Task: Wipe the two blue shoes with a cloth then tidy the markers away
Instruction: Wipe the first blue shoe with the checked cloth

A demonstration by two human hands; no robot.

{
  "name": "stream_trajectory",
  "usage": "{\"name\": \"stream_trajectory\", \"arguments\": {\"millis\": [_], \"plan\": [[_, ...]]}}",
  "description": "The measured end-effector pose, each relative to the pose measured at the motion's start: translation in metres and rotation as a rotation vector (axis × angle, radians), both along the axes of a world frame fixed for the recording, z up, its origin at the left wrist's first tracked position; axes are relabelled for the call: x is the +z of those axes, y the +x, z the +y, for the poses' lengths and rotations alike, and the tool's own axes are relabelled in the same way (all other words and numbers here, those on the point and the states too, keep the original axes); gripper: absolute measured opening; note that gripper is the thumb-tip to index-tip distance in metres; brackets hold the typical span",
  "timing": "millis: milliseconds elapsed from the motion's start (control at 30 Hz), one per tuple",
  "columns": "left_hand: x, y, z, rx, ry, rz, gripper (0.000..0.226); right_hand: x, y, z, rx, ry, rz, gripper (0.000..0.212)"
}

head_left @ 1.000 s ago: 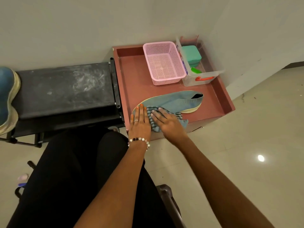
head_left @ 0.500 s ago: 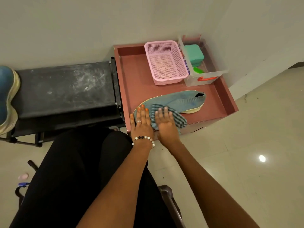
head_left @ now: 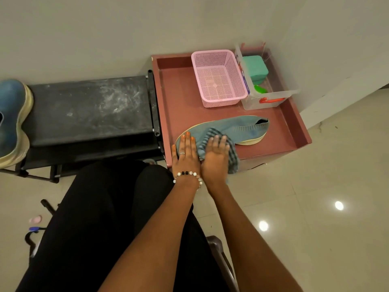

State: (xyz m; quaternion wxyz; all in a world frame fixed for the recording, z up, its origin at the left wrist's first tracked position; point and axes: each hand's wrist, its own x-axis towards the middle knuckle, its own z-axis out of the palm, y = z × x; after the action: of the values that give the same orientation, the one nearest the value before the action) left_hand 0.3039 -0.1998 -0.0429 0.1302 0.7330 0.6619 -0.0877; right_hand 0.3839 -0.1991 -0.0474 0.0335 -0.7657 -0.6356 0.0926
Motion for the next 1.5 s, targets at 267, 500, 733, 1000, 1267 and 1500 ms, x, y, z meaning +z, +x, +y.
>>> {"name": "stream_trajectory", "arguments": {"millis": [267,500,733,1000,1267,1500], "plan": [[-0.001,0.001,0.000,-0.017,0.003,-0.009,0.059,0.011,0.109,-0.002,0.425,0.093,-0.045,0.066],[-0.003,0.004,0.000,0.021,0.001,-0.024,0.061,0.009,0.030,0.008,-0.087,0.005,-0.084,0.063],[-0.005,0.003,0.000,-0.004,-0.010,-0.007,0.061,0.002,0.084,-0.003,0.530,-0.029,0.077,0.073],[-0.005,0.004,0.001,0.010,-0.012,-0.033,0.060,0.010,0.047,0.007,-0.043,0.027,-0.113,0.060],[-0.004,0.003,0.002,0.005,-0.058,-0.022,0.066,0.007,0.052,-0.008,0.540,0.015,0.055,0.073],[-0.003,0.003,0.003,0.013,-0.057,-0.054,0.061,0.020,0.092,0.003,0.128,0.019,-0.098,0.065]]}}
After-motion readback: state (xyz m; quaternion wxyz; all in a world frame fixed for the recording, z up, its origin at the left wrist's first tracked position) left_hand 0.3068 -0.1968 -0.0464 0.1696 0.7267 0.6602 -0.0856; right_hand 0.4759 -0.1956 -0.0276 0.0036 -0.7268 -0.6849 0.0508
